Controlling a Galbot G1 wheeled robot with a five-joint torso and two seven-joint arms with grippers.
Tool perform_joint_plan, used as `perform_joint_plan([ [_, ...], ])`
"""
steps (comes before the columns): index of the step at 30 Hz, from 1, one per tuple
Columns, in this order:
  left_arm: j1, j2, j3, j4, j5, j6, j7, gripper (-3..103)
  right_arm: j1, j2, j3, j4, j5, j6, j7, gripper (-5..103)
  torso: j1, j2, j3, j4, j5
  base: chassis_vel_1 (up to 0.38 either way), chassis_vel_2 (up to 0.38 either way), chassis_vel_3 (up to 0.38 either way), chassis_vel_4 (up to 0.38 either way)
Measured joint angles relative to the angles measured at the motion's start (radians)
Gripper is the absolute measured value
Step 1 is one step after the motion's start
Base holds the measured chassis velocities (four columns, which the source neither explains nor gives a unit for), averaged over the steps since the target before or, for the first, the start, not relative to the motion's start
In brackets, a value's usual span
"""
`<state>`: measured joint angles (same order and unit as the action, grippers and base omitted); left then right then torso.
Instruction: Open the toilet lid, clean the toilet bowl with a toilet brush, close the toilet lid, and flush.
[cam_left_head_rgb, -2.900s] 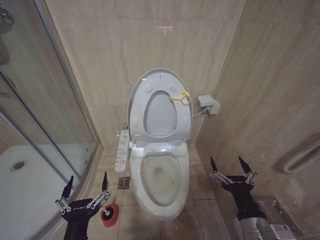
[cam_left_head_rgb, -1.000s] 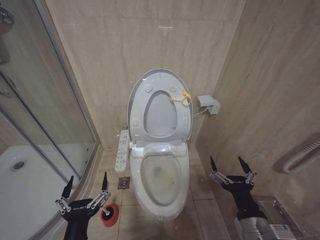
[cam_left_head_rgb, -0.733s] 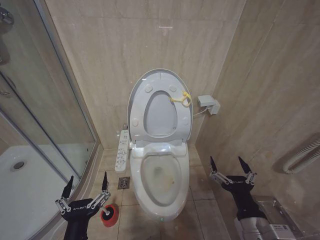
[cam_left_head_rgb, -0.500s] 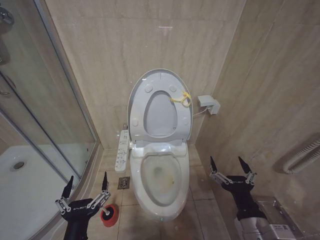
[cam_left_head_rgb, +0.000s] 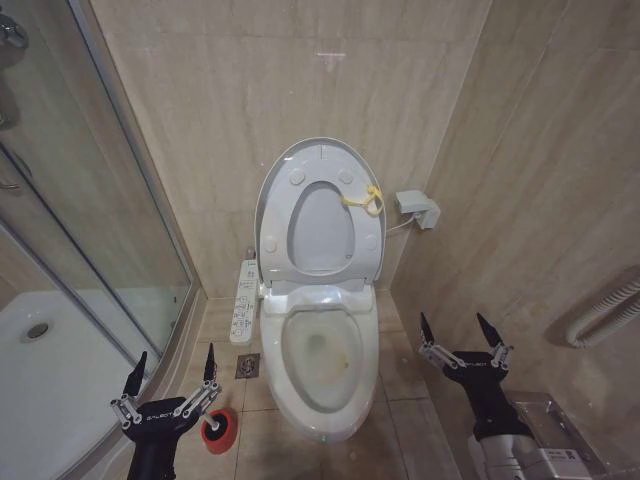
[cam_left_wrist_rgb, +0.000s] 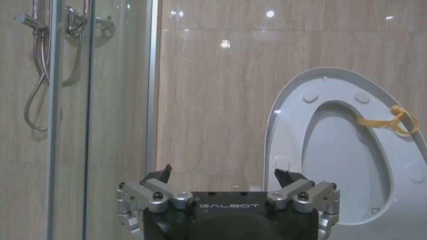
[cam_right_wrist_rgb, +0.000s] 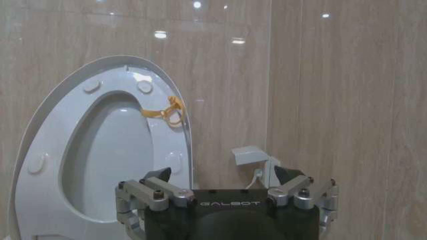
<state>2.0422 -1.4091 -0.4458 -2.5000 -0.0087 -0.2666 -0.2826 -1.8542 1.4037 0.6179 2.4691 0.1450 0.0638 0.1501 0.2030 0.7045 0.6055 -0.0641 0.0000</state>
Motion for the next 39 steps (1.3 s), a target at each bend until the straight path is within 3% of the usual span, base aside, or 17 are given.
perform_joint_plan([
  [7,-0.006,0.000,-0.004,0.001,-0.002,0.008,0.004,100,0.000,0.000,0.000,0.000,0.000,0.000,0.000,100,0.000,0.000,0.000,0.0000,0.0000,0.000,0.000,0.000,0.000],
  [10,-0.041,0.005,-0.026,0.011,-0.021,0.056,0.032,100,0.000,0.000,0.000,0.000,0.000,0.000,0.000,100,0.000,0.000,0.000,0.0001,0.0000,0.000,0.000,0.000,0.000],
  [14,-0.126,0.016,-0.081,0.036,-0.069,0.178,0.100,100,0.000,0.000,0.000,0.000,0.000,0.000,0.000,100,0.000,0.000,0.000,-0.0001,-0.0001,0.000,0.000,0.000,0.000],
  [15,-0.126,0.016,-0.081,0.036,-0.069,0.178,0.100,100,0.000,0.000,0.000,0.000,0.000,0.000,0.000,100,0.000,0.000,0.000,-0.0001,-0.0001,0.000,0.000,0.000,0.000],
  [19,-0.220,0.028,-0.140,0.063,-0.121,0.312,0.176,100,0.000,0.000,0.000,0.000,0.000,0.000,0.000,100,0.000,0.000,0.000,0.0000,-0.0001,0.000,0.000,0.000,0.000],
  [20,-0.220,0.028,-0.140,0.063,-0.121,0.312,0.176,100,0.000,0.000,0.000,0.000,0.000,0.000,0.000,100,0.000,0.000,0.000,0.0000,-0.0001,0.000,0.000,0.000,0.000],
  [23,-0.296,0.038,-0.190,0.086,-0.163,0.421,0.237,100,0.000,0.000,0.000,0.000,0.000,0.000,0.000,100,0.000,0.000,0.000,0.0001,-0.0001,0.000,0.000,0.000,0.000],
  [24,-0.296,0.038,-0.190,0.086,-0.163,0.421,0.237,100,0.000,0.000,0.000,0.000,0.000,0.000,0.000,100,0.000,0.000,0.000,0.0001,-0.0001,0.000,0.000,0.000,0.000],
  [27,-0.365,0.046,-0.234,0.107,-0.202,0.519,0.293,100,0.000,0.000,0.000,0.000,0.000,0.000,0.000,100,0.000,0.000,0.000,0.0000,-0.0001,0.000,0.000,0.000,0.000],
  [29,-0.387,0.049,-0.248,0.113,-0.214,0.549,0.311,100,0.000,0.000,0.000,0.000,0.000,0.000,0.000,100,0.000,0.000,0.000,0.0001,-0.0001,0.000,0.000,0.000,0.000],
  [32,-0.435,0.069,-0.311,0.128,-0.254,0.533,0.386,100,0.000,0.000,0.000,0.000,0.000,0.000,0.000,100,0.000,0.000,0.000,-0.0004,0.0001,0.000,0.000,0.000,0.000],
  [39,-0.437,0.073,-0.317,0.163,-0.251,0.470,0.420,100,0.000,0.000,0.000,0.000,0.000,0.000,0.000,100,0.000,0.000,0.000,0.0001,-0.0001,0.000,0.000,0.000,0.000],
])
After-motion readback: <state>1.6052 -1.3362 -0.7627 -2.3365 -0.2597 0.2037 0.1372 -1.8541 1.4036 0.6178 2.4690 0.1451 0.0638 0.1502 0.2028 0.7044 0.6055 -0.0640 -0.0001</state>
